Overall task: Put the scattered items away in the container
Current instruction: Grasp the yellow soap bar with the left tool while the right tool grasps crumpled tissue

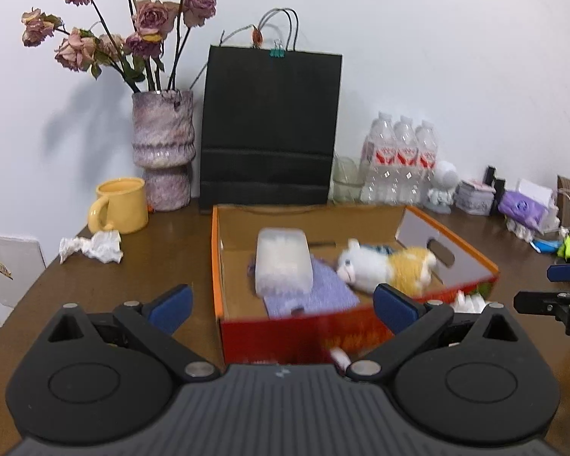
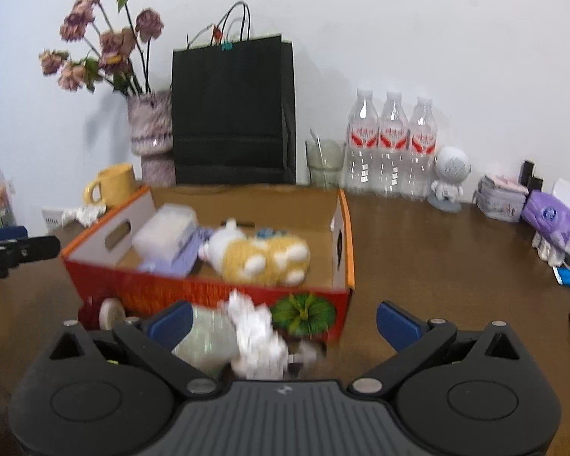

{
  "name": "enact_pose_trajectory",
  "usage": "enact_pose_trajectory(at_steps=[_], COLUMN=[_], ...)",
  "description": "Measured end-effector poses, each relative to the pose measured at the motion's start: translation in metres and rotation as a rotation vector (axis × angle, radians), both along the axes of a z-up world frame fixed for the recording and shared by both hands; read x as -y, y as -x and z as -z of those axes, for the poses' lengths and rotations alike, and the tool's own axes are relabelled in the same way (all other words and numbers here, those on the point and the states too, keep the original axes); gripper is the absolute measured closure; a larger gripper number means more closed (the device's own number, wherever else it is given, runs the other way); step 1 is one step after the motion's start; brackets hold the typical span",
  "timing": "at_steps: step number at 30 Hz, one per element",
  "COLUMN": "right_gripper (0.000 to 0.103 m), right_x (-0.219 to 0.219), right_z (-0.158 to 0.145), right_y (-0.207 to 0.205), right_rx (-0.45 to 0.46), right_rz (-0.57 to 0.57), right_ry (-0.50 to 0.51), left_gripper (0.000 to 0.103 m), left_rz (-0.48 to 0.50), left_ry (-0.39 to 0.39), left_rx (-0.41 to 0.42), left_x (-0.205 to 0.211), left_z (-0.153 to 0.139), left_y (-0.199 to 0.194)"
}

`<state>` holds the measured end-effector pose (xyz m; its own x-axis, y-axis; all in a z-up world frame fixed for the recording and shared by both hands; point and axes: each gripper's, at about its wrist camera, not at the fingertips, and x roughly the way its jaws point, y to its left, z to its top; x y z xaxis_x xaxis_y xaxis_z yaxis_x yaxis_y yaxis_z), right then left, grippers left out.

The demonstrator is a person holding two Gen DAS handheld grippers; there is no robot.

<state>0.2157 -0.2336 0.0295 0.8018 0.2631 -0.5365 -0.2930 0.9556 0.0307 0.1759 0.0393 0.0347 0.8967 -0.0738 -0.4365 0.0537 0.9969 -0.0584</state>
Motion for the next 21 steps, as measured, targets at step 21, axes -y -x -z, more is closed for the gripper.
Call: enact_pose_trajectory(at_steps=[21], right_gripper=[0.011], right_x=[-0.007], right_z=[0.046], right_y=[0.017], right_rx=[-0.094], right_rz=[0.005], right_ry=[0.011], left_gripper=[0.004], left_rz=[0.033], left_ry=[-0.035], left_rx=[-0.19], left_x=[0.01], left_z=[0.058], left_y=[0.024])
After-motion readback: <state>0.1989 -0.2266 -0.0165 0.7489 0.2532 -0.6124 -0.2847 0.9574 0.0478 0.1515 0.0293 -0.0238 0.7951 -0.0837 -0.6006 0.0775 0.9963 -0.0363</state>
